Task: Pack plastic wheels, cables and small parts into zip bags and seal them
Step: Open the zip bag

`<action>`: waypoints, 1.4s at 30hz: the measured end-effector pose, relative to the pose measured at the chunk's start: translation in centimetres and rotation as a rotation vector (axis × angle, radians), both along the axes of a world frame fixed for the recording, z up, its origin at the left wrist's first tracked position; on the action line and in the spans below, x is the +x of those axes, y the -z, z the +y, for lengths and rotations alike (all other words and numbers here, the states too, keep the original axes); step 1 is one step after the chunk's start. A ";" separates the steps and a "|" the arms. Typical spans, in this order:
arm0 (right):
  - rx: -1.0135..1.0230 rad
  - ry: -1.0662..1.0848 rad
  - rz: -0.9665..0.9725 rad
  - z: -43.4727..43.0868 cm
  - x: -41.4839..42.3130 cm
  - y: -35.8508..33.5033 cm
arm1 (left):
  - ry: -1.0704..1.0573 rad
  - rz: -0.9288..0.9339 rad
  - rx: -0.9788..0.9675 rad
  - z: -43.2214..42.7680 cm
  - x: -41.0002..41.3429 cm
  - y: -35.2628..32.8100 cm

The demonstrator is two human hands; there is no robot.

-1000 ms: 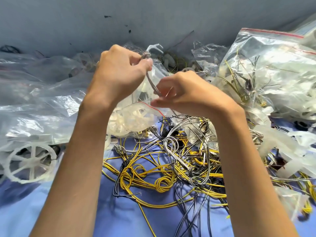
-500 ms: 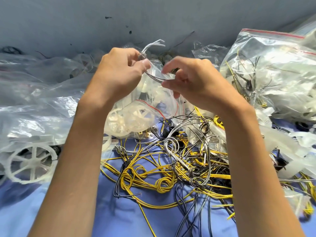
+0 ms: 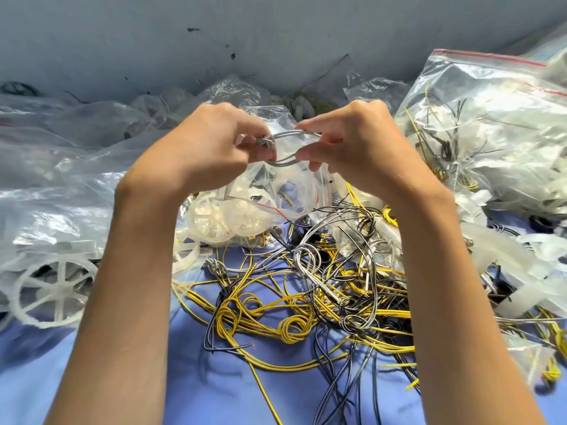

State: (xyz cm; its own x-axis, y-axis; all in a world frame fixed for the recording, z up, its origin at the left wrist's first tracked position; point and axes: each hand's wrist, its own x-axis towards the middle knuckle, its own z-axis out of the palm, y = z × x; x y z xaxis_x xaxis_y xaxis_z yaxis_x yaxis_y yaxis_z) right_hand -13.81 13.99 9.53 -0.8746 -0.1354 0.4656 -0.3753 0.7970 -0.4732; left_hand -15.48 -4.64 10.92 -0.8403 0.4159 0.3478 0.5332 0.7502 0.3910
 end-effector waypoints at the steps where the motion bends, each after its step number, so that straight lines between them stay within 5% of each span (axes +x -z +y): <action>1: 0.000 0.022 0.008 0.0 0.0 0.0 | 0.005 0.006 -0.005 0.0 0.0 0.0; 14: 0.112 0.064 0.099 0.4 -0.1 -0.2 | -0.042 -0.013 0.072 -0.4 -0.5 0.1; 20: -0.217 -0.046 -0.040 0.2 0.3 -0.4 | -0.076 -0.011 0.063 -0.5 -0.6 0.1; 26: -0.295 -0.109 -0.032 0.6 0.3 -0.9 | -0.129 0.015 0.067 -0.9 -0.7 0.1; 32: -0.029 -0.077 -0.167 1.0 0.7 -0.6 | -0.111 -0.052 0.059 -1.0 -0.2 -0.2; 42: 0.007 -0.091 -0.272 -1.4 -0.3 0.5 | -0.137 0.087 0.055 2.8 0.8 -0.2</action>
State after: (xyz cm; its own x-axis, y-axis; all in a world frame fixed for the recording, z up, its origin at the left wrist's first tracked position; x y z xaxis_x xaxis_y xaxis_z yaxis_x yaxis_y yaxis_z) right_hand -14.14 12.60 8.98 -0.9513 -0.2215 0.2144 -0.3055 0.7695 -0.5608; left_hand -14.69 -1.82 11.15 -0.8533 0.2781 0.4410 0.4614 0.7966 0.3905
